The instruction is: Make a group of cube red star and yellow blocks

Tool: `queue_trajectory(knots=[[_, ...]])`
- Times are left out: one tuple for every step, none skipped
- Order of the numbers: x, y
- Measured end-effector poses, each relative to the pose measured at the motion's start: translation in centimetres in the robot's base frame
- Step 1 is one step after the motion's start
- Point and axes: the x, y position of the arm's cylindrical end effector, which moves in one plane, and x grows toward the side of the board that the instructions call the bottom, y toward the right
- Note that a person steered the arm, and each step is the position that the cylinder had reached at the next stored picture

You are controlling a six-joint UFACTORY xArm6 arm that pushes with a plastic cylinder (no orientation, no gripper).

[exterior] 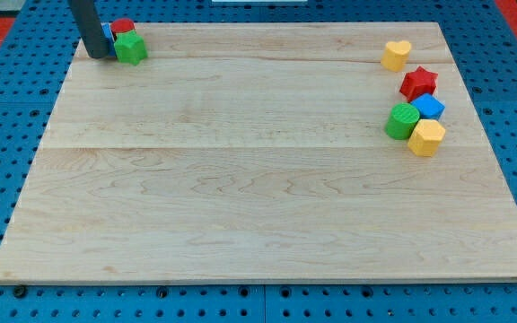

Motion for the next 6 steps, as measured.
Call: queue_trajectory(knots=[[1.5,3.7],[5.4,10.4],[12.0,15.8],[18.9,24.6],[23.4,33.5],[24.6,41.4]])
